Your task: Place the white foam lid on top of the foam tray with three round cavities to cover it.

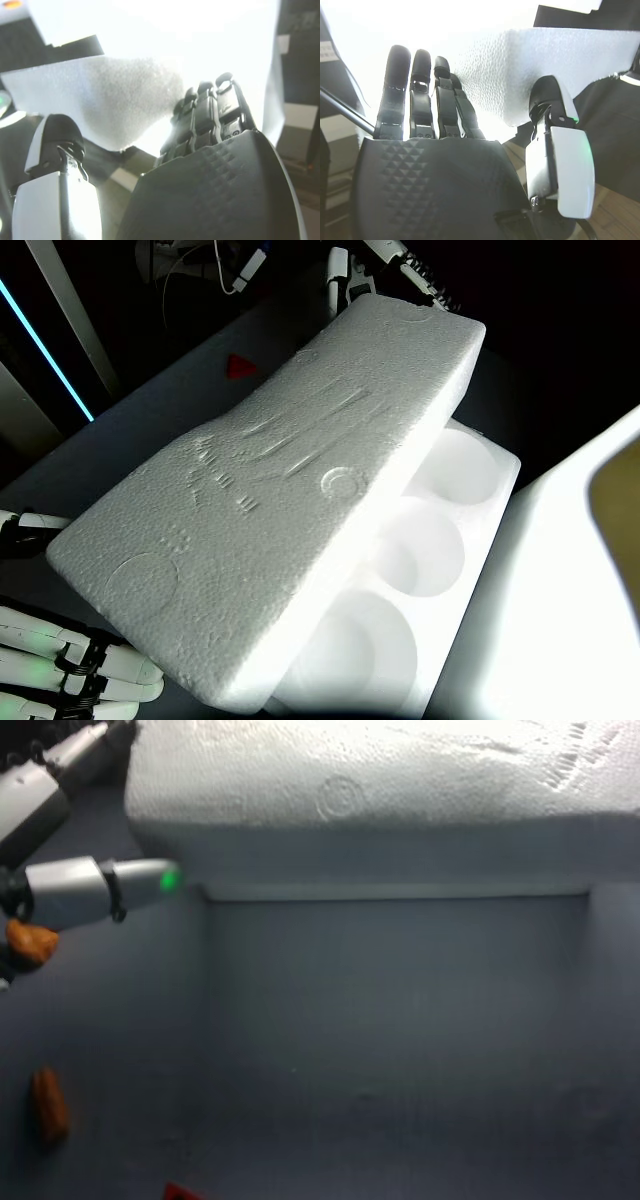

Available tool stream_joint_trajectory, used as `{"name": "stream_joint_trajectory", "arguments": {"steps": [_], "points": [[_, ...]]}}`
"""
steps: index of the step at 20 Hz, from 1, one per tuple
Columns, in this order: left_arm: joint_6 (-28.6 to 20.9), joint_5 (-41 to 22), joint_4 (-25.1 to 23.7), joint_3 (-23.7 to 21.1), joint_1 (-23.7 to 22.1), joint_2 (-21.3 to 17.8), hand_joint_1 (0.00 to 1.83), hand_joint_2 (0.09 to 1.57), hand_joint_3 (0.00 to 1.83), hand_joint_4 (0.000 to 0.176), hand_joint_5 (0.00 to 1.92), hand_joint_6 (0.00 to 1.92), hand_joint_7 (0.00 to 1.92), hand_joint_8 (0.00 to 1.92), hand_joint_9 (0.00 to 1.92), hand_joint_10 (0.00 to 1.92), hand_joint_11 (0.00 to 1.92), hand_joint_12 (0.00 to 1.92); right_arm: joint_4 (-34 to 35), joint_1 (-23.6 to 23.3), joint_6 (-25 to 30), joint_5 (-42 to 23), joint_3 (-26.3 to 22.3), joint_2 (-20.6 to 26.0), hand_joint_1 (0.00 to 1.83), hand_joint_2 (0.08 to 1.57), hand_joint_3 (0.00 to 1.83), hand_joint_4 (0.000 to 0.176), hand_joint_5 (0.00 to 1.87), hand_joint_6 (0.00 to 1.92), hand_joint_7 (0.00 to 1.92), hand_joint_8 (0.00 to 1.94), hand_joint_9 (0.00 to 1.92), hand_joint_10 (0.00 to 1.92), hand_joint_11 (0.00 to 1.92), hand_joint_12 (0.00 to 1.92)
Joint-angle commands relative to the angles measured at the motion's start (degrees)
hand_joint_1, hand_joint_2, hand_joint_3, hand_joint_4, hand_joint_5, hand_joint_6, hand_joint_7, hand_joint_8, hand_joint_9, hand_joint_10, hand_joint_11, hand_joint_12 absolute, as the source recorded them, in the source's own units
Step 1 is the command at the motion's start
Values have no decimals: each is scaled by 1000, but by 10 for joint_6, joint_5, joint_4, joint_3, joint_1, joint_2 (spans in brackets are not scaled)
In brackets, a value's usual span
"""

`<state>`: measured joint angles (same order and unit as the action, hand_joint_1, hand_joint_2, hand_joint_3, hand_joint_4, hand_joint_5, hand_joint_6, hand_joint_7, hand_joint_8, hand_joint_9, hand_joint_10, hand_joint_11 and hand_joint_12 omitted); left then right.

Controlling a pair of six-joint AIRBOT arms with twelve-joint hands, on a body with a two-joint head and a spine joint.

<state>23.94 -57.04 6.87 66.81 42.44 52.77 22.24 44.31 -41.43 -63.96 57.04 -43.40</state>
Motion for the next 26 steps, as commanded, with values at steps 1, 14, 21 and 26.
{"name": "stream_joint_trajectory", "arguments": {"steps": [1,14,21,26], "points": [[-3,-64,-66,1,-16,14,622,1062,0,0,48,16,0,0,0,0,0,0,-61,-17,4,-54,2,-5,541,1203,11,0,0,554,214,75,0,705,0,1889],[-15,6,-81,75,-113,64,659,1053,0,0,136,37,57,19,0,0,0,0,-97,-163,-21,71,73,-43,563,1186,0,0,0,399,0,683,0,948,0,1921],[-27,61,-71,128,-144,107,634,1026,0,0,138,1,0,0,0,0,0,1113,-99,-207,-24,141,116,-73,550,1223,2,0,3,82,0,542,0,703,0,1921],[-28,81,-58,145,-143,119,617,1023,1,0,147,0,6,0,0,0,0,879,-84,-213,-27,169,140,-89,559,1225,1,0,48,390,158,731,0,1126,0,1921]]}}
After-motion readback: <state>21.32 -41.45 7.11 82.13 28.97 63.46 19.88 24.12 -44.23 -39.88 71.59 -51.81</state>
